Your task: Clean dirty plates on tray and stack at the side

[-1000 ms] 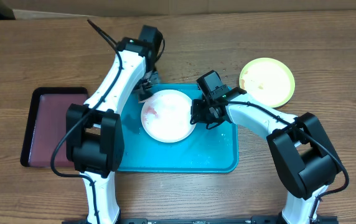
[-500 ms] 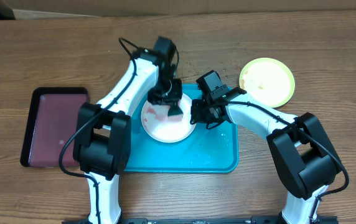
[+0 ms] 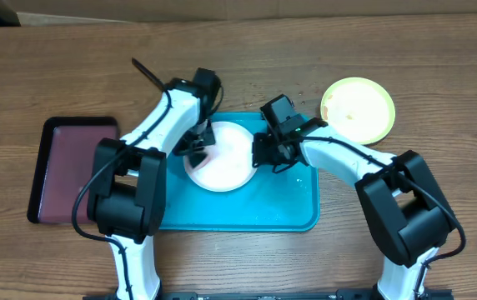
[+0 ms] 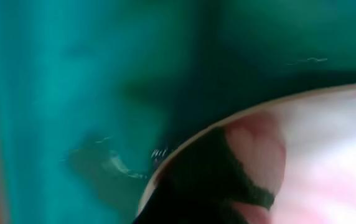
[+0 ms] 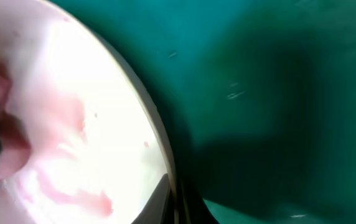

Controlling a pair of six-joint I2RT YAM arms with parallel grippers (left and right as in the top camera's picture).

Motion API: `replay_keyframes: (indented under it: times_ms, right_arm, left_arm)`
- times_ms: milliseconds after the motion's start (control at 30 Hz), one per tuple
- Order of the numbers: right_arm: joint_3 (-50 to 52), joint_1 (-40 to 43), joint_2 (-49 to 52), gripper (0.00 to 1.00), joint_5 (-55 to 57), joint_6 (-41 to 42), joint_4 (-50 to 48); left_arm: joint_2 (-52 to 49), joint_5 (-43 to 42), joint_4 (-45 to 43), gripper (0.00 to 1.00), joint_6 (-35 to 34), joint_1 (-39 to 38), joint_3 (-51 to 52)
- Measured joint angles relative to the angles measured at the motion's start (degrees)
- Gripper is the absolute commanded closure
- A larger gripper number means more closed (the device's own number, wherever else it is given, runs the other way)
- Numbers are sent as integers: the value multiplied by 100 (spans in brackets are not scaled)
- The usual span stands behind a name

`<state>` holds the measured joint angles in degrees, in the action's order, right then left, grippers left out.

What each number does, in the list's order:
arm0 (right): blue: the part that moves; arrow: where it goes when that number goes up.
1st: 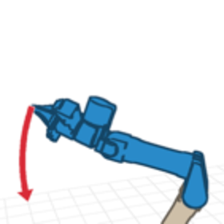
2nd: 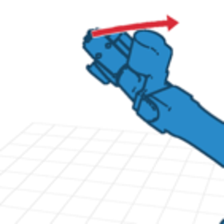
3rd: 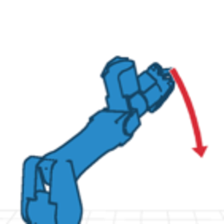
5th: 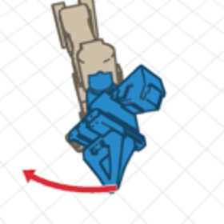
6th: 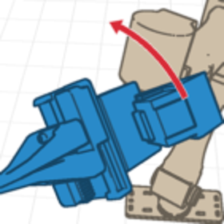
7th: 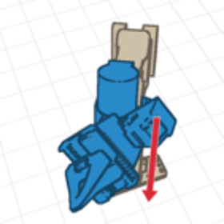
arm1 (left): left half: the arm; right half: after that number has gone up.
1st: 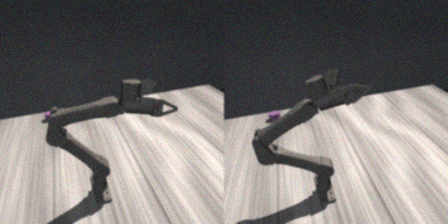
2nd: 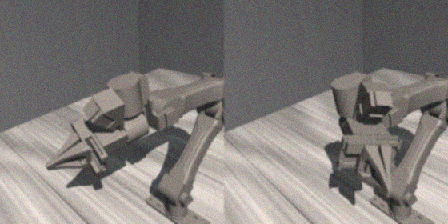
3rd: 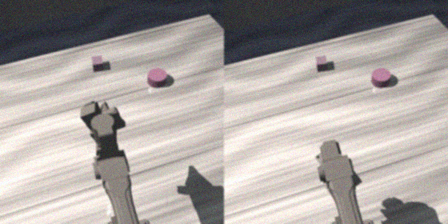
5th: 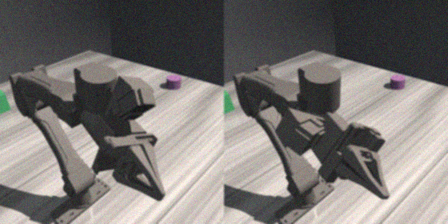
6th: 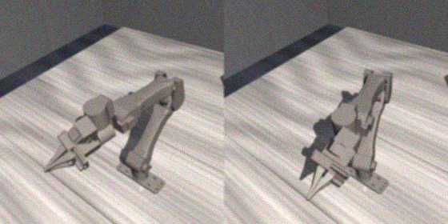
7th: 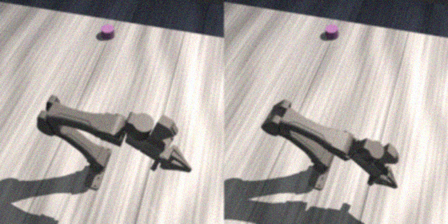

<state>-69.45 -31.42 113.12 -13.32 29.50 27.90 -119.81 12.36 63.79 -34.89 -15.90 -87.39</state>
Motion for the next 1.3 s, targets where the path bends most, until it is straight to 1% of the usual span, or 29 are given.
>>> replay_keyframes:
  times_ms: [67,167,300,433,500,600,733,833,933,1033,1167,1300]
  right_arm:
    - [0,-96,0,96,-28,7,17]
    - [0,-52,-13,96,52,4,181]
    - [-92,83,-28,96,173,-55,404]
    - [-219,90,-48,96,356,-269,623]
    - [-348,39,-96,96,551,-400,791]
    - [-610,-131,-284,96,1012,-629,1121]
    - [-1248,-612,-542,96,2188,-1036,1650]
    - [-1781,-1161,-632,96,3578,-1261,2094]
    - [-2194,-1808,-649,96,5088,-1508,2151]
    - [-2389,-2411,-654,96,6489,-2015,1805]
    - [-2437,-3053,-656,96,8126,-3069,682]
    - [-2457,-3530,-658,96,8950,-4334,-208]
  left_arm:
    - [-37,234,424,96,-271,72,-212]
    - [-98,846,951,96,-551,289,-658]
    - [-35,1222,1202,96,-743,741,-1222]
    - [424,1099,1121,96,-835,973,-1285]
    - [841,835,1023,96,-859,1128,-1285]
    - [1443,444,1003,96,-872,1569,-1346]
    - [1843,15,1283,96,-872,2590,-1447]
    - [1812,-162,1484,96,-879,3316,-1410]
    - [1786,-387,1464,96,-892,3770,-1259]
    - [1777,-693,1294,96,-892,4133,-988]
    - [1749,-990,1086,96,-894,4503,-697]
    - [1746,-1097,953,96,-894,4715,-546]
